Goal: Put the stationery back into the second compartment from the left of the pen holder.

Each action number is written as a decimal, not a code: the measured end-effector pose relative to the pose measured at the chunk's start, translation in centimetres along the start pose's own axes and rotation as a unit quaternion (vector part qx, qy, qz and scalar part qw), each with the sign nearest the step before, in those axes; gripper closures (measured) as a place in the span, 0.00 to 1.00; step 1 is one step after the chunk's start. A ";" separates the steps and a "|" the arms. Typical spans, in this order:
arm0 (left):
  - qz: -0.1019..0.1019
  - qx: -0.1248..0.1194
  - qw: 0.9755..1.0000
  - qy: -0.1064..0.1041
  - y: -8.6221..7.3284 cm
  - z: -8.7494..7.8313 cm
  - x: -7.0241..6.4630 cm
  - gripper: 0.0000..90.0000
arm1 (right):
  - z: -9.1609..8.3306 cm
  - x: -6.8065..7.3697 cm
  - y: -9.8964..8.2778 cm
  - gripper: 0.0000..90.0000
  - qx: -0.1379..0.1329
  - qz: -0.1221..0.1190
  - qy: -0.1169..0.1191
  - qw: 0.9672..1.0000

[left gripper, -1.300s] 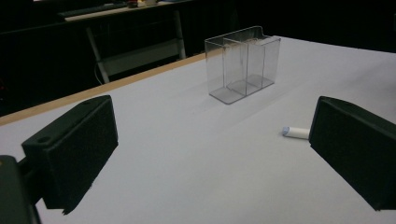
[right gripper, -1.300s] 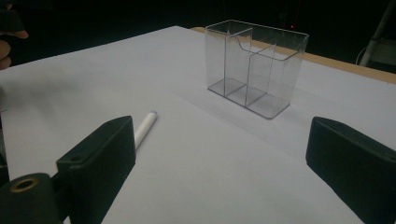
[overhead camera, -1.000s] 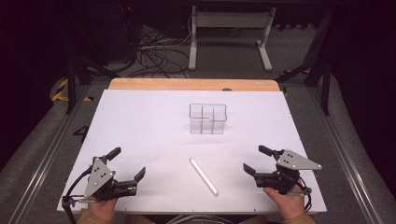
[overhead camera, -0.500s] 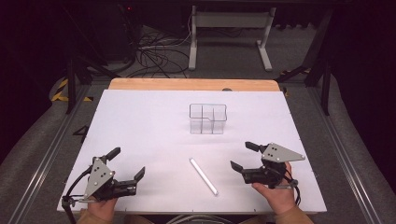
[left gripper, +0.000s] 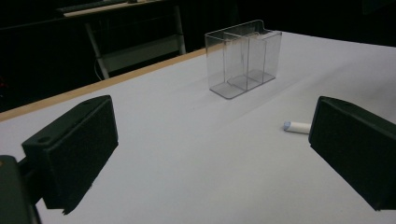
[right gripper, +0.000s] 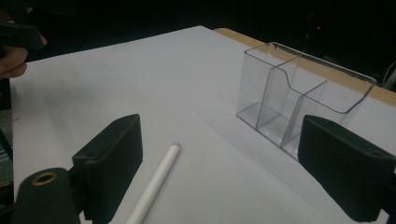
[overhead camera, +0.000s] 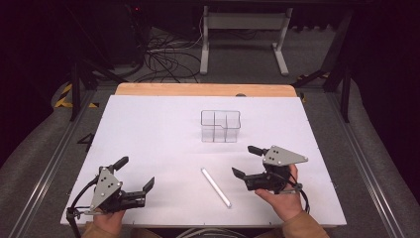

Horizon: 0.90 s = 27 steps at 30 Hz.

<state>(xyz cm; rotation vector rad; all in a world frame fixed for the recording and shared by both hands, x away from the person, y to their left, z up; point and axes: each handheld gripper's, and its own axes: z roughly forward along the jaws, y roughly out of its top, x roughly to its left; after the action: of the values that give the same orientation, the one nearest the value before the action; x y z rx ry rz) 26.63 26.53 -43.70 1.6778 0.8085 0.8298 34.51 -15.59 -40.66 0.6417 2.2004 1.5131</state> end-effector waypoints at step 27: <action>-0.001 0.002 1.000 -0.001 0.0 0.1 0.0 0.03 | 2.7 1.5 2.5 0.25 0.109 0.029 0.021 0.993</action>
<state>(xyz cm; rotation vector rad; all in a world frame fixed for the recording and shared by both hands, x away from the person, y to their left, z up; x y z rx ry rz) 26.71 26.48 -43.76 1.6813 0.8104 0.8260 35.15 -11.85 -39.33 0.7528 2.4211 1.3342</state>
